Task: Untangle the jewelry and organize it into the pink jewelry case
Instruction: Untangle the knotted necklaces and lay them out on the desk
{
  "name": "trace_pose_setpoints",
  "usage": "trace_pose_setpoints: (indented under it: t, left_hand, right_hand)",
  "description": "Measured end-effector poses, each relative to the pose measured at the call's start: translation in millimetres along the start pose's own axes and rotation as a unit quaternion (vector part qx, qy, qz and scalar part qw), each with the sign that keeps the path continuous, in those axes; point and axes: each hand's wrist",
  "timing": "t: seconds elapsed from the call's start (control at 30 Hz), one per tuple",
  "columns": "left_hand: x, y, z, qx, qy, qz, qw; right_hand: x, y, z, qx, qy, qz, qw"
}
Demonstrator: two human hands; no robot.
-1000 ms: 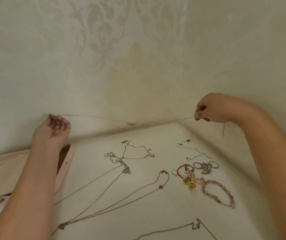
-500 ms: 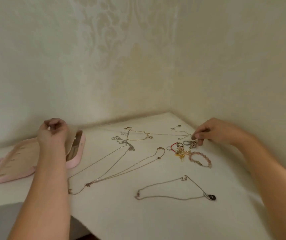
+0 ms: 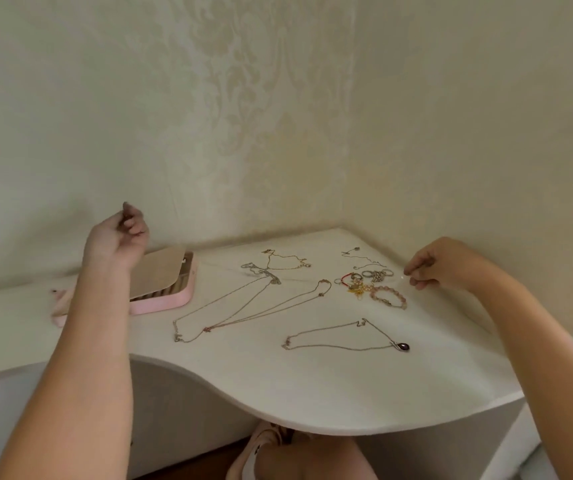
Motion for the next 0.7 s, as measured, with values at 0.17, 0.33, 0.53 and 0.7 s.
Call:
trace_pose_setpoints:
  t: [0.17, 0.33, 0.53, 0.7]
  left_hand:
    - [-20.5, -40.8, 38.5, -0.123, 0.075, -0.238, 0.961]
    - [-61.8, -63.4, 66.1, -0.178, 0.1, -0.455, 0.867]
    - [-96.2, -68.2, 99.4, -0.285, 0.081, -0.667, 0.684]
    - [-108.3, -77.3, 104.7, -0.341, 0.054, -0.686, 0.64]
  right_hand:
    - [-31.9, 4.3, 10.3, 0.095, 0.056, 0.014, 0.994]
    - [-68.1, -4.8, 21.5, 0.129, 0.119, -0.064, 0.982]
    - [-94.2, -22.9, 26.9, 0.007, 0.178, -0.067, 0.982]
    - [-99.6, -41.0, 28.2, -0.15, 0.18, -0.115, 0.965]
Point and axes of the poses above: each hand's wrist, its own z-axis away from the middle knuckle, its own y-axis out of the back of the hand, x = y × z
